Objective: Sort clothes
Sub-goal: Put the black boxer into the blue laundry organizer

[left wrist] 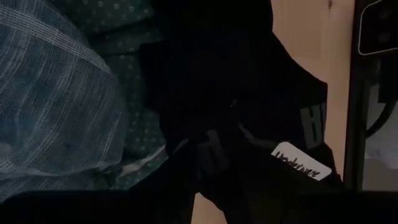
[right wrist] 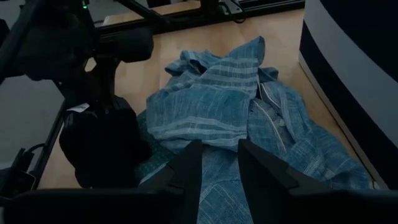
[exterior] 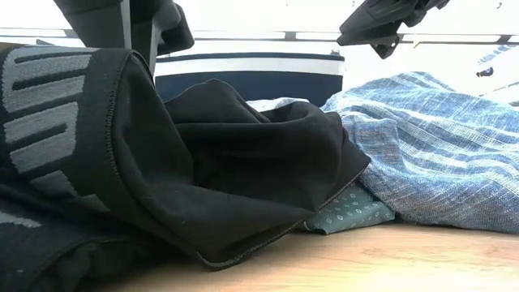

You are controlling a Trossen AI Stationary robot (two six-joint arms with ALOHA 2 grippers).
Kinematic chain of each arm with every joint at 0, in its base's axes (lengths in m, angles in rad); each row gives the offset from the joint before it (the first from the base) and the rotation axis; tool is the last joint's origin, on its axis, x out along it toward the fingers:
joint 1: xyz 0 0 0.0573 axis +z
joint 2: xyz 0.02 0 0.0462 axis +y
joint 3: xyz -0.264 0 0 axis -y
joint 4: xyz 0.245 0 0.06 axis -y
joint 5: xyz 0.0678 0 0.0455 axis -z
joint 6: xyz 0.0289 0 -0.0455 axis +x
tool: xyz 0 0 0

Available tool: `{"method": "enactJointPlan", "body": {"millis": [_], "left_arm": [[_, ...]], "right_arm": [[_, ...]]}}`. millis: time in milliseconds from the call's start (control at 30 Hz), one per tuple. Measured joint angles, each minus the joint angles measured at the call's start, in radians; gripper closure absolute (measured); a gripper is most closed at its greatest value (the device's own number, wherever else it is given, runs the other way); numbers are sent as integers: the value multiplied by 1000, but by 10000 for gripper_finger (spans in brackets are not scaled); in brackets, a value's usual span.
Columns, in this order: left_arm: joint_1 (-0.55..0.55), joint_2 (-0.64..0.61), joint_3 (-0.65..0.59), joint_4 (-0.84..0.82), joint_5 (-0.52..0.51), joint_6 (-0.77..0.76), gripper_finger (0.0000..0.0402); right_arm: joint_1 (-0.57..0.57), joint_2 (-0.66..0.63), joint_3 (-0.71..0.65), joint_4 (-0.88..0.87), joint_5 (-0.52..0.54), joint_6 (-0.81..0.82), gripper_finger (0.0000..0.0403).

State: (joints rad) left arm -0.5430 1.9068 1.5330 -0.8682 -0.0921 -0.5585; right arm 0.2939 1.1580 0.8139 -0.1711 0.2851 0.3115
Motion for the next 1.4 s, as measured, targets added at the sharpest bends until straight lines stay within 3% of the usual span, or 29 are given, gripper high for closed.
{"method": "enactJointPlan", "body": {"millis": [167, 300, 467, 533, 667, 767, 933, 1167, 1400], "left_arm": [[0, 0, -1, 4, 0, -22, 283], [0, 0, -73, 94, 27, -58, 293], [1, 1, -124, 181, 66, -105, 345], [1, 1, -107, 146, 74, -95, 384], [2, 0, 2, -26, 65, -61, 398], [2, 0, 105, -148, 23, -31, 399], [2, -2, 195, -185, -11, 6, 400], [-8, -2, 108, -178, -12, -63, 384], [-14, 0, -13, -83, 19, -210, 312]], "right_arm": [[0, 0, 0, 0, 0, -1, 298], [0, 0, 0, 1, 0, -1, 298], [0, 0, 0, 2, 0, -20, 298], [0, 0, 0, 2, 0, -25, 298], [-2, 0, 0, 2, 0, -28, 298], [-7, 0, 0, 11, 0, -42, 298], [-8, 0, 0, 18, 0, -45, 298], [-6, 0, 0, 18, 0, -45, 298], [-6, 0, 0, 19, -18, -54, 298]]}}
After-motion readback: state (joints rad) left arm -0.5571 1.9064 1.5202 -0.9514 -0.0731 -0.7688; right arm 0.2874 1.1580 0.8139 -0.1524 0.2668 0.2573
